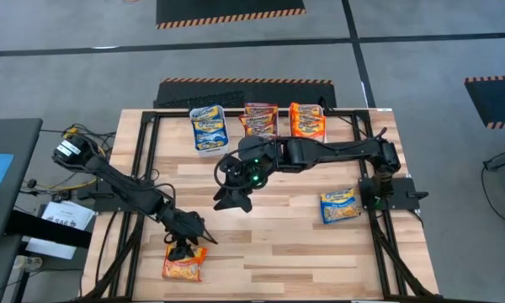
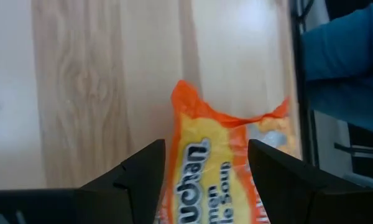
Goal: Sort Maruchan noodles
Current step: Put the orange noodle pack into the right white bin
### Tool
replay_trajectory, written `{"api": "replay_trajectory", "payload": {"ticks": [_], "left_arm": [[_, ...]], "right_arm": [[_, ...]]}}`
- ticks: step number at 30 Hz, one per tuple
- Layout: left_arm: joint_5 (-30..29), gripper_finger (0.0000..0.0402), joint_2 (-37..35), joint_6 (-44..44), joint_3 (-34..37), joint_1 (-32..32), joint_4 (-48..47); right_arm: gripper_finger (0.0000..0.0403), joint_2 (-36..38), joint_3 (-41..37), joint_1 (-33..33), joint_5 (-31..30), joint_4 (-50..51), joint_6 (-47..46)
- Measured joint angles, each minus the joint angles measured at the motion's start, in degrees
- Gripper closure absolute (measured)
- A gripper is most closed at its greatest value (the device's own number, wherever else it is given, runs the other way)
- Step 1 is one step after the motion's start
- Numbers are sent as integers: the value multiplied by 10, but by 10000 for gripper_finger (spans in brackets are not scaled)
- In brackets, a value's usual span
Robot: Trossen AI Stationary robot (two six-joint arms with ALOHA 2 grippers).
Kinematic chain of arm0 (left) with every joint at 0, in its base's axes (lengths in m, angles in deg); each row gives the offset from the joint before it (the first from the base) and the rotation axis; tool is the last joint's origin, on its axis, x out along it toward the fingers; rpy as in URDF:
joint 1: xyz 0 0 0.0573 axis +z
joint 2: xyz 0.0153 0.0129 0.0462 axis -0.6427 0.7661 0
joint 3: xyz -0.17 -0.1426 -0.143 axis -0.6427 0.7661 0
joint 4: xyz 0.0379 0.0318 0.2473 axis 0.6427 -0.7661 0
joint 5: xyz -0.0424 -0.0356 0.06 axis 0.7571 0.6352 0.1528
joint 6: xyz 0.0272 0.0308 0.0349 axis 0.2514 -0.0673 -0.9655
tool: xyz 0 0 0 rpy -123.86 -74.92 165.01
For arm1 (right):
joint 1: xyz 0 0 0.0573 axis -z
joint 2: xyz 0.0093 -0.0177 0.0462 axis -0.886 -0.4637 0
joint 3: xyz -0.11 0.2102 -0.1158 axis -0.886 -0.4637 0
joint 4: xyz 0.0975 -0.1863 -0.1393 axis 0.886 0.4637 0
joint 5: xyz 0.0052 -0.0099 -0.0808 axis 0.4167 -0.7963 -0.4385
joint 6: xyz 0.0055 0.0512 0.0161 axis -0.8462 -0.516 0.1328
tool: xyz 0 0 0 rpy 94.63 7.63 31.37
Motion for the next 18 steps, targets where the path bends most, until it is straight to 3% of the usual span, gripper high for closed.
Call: {"api": "replay_trajectory", "payload": {"ticks": [10,18], "left_arm": [[-3,187,24,-6,0,-5,-14],[32,187,78,12,0,-6,66]], "right_arm": [[163,0,0,-12,0,0,0],[163,0,0,-11,0,-1,0]]}}
